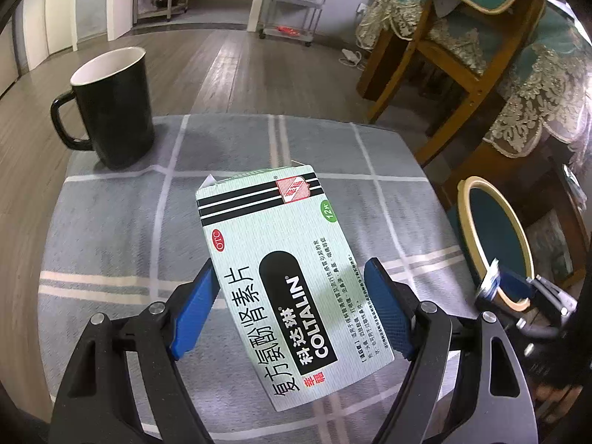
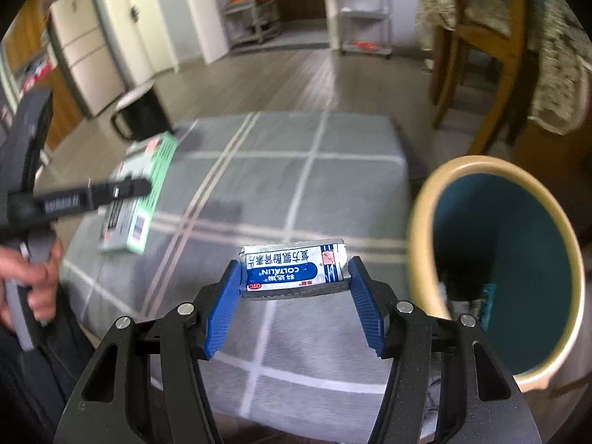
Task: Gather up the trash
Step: 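Carry the COLTALIN box and blister pack over the bin and release both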
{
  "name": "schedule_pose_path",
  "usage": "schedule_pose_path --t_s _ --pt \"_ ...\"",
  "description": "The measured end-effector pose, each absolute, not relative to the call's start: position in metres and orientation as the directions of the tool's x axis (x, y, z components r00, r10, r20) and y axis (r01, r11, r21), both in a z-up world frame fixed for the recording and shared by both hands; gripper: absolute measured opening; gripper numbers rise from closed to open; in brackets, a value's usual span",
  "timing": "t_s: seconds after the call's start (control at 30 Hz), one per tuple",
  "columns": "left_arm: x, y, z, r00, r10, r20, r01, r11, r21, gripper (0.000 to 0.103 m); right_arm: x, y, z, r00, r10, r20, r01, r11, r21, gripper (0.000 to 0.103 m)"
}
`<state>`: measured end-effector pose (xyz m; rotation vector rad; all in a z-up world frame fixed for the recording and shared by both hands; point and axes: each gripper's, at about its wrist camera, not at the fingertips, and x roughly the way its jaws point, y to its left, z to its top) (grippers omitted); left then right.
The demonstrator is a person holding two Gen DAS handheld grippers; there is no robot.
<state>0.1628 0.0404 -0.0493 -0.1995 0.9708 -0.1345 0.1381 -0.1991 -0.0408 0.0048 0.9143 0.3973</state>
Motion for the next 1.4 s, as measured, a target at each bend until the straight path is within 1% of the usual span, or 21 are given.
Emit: schedule_pose_path --t_s 0.13,0.3,0.5,0.87,1.17,1.4 --pt "0.164 0.029 -0.046 0.559 -0.22 -0.8 0.052 0.971 -0.232 0.077 0.142 -0.227 -0.029 0.573 0.328 -0.751 -0.267 0.941 0.207 0.06" --pt "0.166 0.007 -0.042 0.554 -0.255 -0.793 0.097 0.965 -0.243 0.077 0.144 -0.252 -0.02 0.6 0.289 -0.746 -0.215 0.956 0.198 0.06" --pt "0.17 -0.031 -0.037 0.54 -0.309 -0.783 0.174 0.951 -0.255 0.077 0.14 -0.283 -0.013 0.635 0.237 -0.736 -0.133 0.971 0.198 0.06" --pt "0.186 -0.107 -0.013 0.53 -0.406 -0.745 0.317 0.909 -0.27 0.077 0.133 -0.334 -0.013 0.679 0.179 -0.712 0.025 0.964 0.266 0.06" --pt "0.193 -0.164 -0.006 0.506 -0.442 -0.741 0.405 0.88 -0.248 0.077 0.123 -0.37 -0.009 0.713 0.121 -0.691 0.125 0.947 0.296 0.06" --pt "0.201 -0.199 -0.009 0.485 -0.449 -0.75 0.439 0.867 -0.234 0.078 0.121 -0.386 -0.011 0.717 0.091 -0.691 0.184 0.932 0.313 0.06"
